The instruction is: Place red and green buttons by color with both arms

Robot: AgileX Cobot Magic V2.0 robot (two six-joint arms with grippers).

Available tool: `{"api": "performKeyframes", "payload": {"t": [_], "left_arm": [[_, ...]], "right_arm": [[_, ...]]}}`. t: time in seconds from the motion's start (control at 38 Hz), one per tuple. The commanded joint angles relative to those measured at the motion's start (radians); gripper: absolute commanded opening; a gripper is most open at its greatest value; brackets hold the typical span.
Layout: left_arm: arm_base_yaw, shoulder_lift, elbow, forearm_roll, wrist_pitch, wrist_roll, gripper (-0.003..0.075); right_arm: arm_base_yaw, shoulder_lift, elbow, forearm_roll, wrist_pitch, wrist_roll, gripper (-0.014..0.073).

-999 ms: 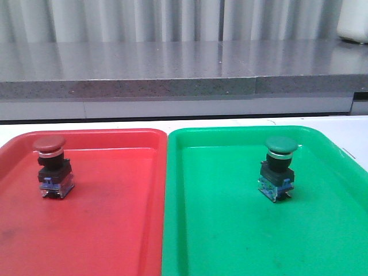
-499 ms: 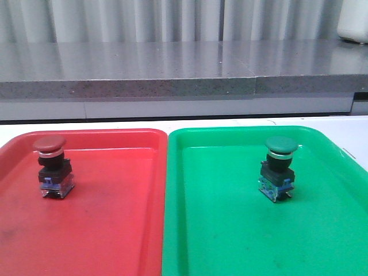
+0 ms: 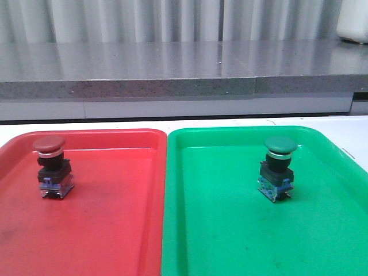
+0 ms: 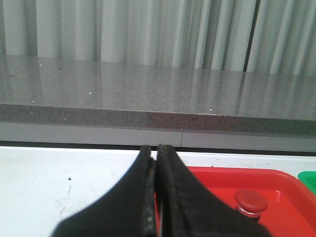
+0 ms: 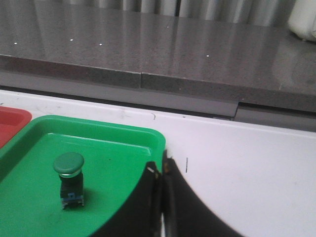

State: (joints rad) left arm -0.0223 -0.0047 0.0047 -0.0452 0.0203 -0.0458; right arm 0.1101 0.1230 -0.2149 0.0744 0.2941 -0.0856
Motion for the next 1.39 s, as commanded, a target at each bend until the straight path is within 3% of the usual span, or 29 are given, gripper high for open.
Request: {"api": "performKeyframes", "payload": {"t": [0.0, 0.24, 0.63, 0.79, 1.37], "left_arm": [[0.0, -0.018, 0.025, -0.007, -0.083, 0.0, -0.002], [0.0, -0.018, 0.025, -0.007, -0.083, 0.0, -0.002], [0.0, -0.017, 0.025, -0.007, -0.083, 0.0, -0.002], [0.0, -0.017, 0.025, -0.007, -0.083, 0.0, -0.002], [0.0, -0.017, 0.025, -0.007, -0.083, 0.0, -0.002]], "right_arm": [[-0.027, -0.058, 0.054, -0.005, -0.155, -0.007, -0.0108], [-0.028, -0.15, 0.234, -0.005, -0.294, -0.007, -0.0108], [-0.028, -0.15, 0.235, -0.004, -0.294, -0.001, -0.0108], [-0.028, -0.15, 0.236, -0.088, -0.312, 0.152, -0.0108], [-0.028, -0.15, 0.236, -0.104, -0.294, 0.153, -0.0108]]}}
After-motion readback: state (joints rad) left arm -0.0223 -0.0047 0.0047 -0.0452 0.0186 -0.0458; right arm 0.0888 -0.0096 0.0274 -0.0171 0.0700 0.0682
